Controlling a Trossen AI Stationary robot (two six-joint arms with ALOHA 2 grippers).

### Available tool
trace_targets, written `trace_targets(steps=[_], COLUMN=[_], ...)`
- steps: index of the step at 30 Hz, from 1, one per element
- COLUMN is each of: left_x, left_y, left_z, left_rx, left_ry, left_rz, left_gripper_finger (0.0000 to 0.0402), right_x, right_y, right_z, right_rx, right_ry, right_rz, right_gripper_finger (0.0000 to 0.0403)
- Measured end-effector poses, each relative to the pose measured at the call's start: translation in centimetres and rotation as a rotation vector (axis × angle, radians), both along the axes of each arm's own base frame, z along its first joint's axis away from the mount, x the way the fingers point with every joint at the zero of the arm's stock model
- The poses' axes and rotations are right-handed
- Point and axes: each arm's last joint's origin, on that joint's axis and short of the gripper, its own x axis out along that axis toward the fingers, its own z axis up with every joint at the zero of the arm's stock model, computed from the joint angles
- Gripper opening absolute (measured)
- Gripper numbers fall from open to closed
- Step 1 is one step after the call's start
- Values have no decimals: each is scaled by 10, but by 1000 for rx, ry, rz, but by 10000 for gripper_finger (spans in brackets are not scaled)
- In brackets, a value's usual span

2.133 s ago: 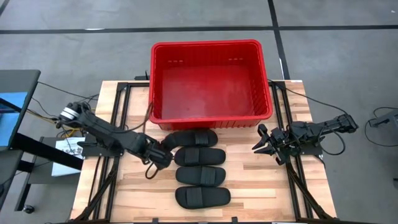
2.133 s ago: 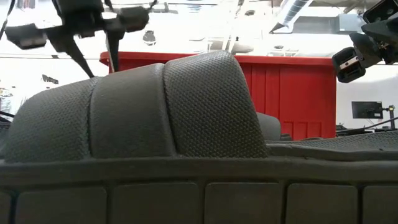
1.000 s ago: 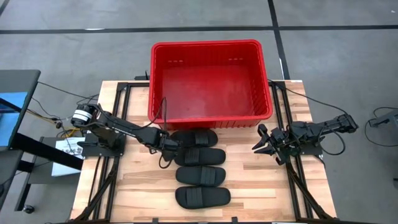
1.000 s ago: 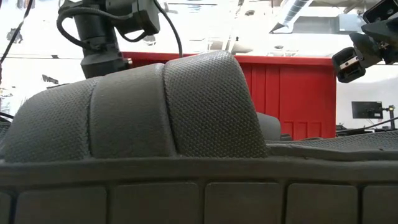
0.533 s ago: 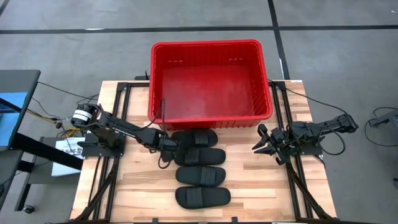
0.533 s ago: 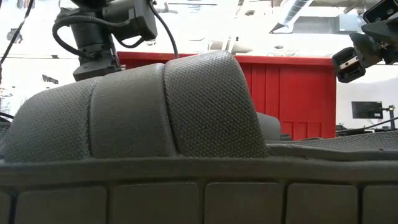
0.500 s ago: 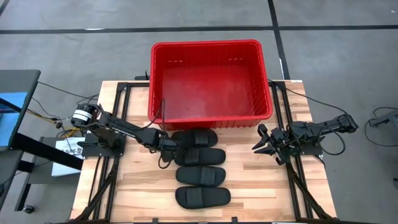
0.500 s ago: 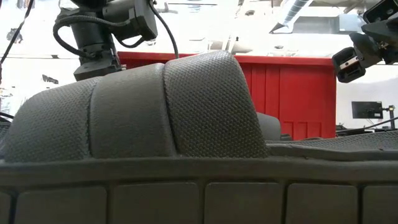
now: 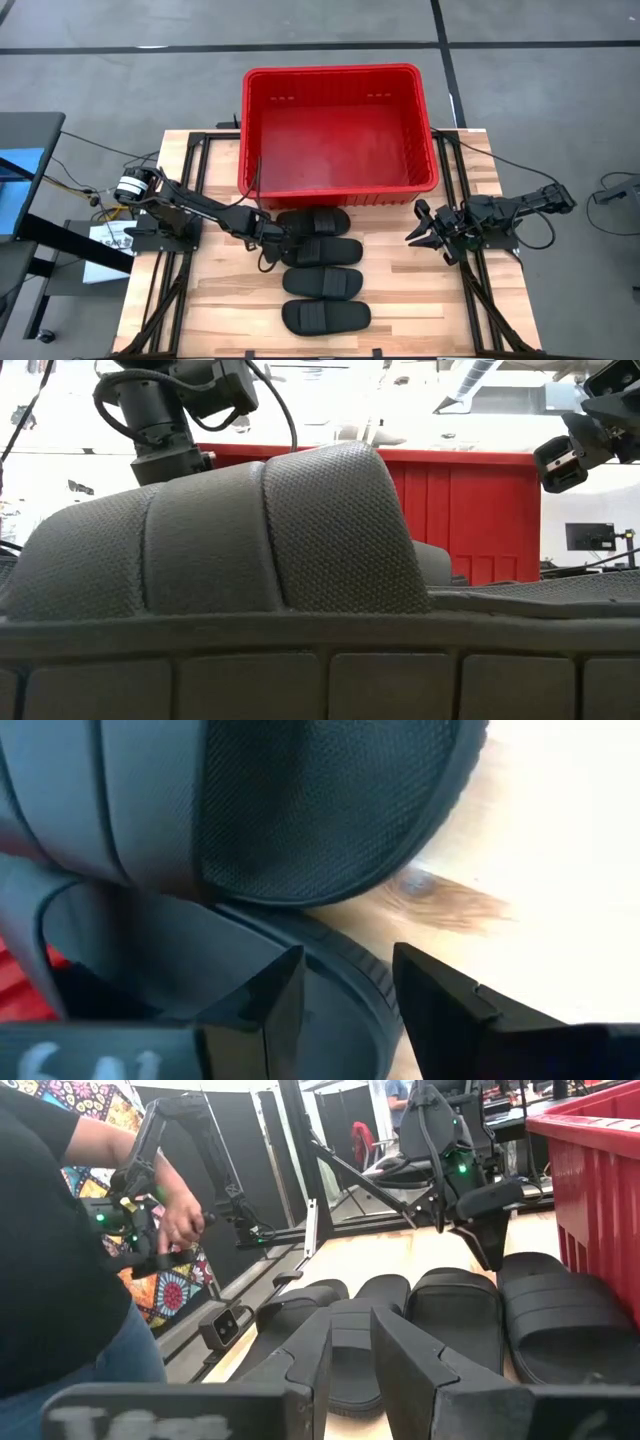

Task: Pick and place slides into bin
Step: Put the black slipper into the red bin

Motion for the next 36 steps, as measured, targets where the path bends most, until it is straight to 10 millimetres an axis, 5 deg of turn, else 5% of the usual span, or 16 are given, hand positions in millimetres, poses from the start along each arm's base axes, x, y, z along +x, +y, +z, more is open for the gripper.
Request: trace_targets(steps=[19, 36], left_x=[-6, -6], left_y=[15, 15], left_z=[-2, -2], left_rx=[5, 18], left_ry=[68, 63], left_rz=[108, 117], left_gripper_finger=[141, 8], right_x=[0, 0], right_y=[0, 0], right_z=[0, 0], right_rx=[0, 0], right_ry=[0, 0], right_rz=[0, 0], right_gripper_finger=[65, 65])
